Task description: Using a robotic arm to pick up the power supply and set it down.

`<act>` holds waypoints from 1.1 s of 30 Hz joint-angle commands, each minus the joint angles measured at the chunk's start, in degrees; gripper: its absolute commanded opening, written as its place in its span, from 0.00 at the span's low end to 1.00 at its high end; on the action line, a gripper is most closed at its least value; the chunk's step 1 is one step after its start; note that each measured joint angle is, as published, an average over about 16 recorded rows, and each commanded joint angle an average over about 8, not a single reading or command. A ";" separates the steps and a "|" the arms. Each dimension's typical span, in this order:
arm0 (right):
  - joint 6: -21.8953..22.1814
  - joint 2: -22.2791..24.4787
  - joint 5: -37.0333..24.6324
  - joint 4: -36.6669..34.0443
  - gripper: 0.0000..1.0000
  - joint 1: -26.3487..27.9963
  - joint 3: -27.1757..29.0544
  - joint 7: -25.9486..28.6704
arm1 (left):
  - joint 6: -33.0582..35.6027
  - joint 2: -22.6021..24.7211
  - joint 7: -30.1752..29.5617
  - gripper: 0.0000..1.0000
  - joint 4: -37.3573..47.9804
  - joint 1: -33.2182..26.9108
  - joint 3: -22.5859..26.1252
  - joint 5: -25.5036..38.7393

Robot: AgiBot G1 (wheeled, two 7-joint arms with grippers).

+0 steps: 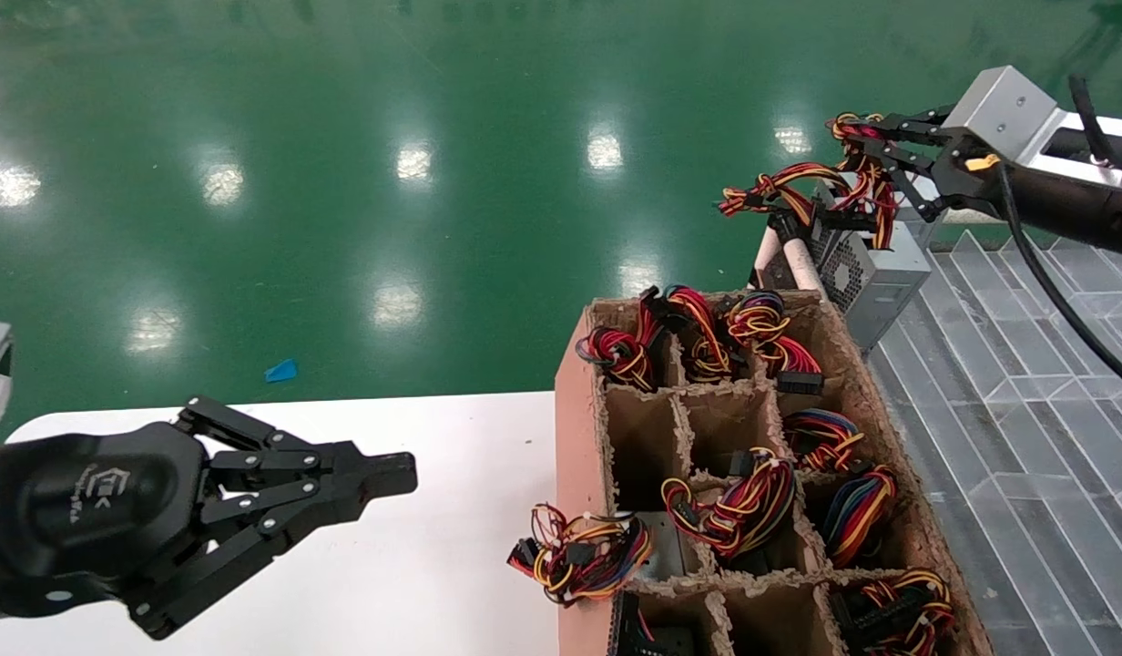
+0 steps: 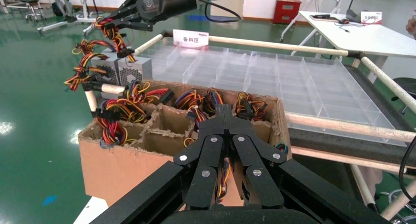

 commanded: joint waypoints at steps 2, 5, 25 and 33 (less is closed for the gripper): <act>-0.09 -0.01 -0.12 -0.25 1.00 0.19 -0.09 0.51 | 0.00 0.00 0.00 0.00 0.00 0.00 0.00 0.00; -0.42 0.07 0.05 -0.20 1.00 0.26 0.03 0.54 | 0.00 0.00 0.00 0.00 0.00 0.00 0.00 0.00; -5.22 2.58 -1.50 2.93 1.00 3.19 -1.04 -1.20 | 0.00 0.00 0.00 0.00 0.00 0.00 0.00 0.00; -6.77 4.46 0.10 8.00 1.00 0.96 -1.20 1.35 | 0.00 0.00 0.00 0.00 0.00 0.00 0.00 0.00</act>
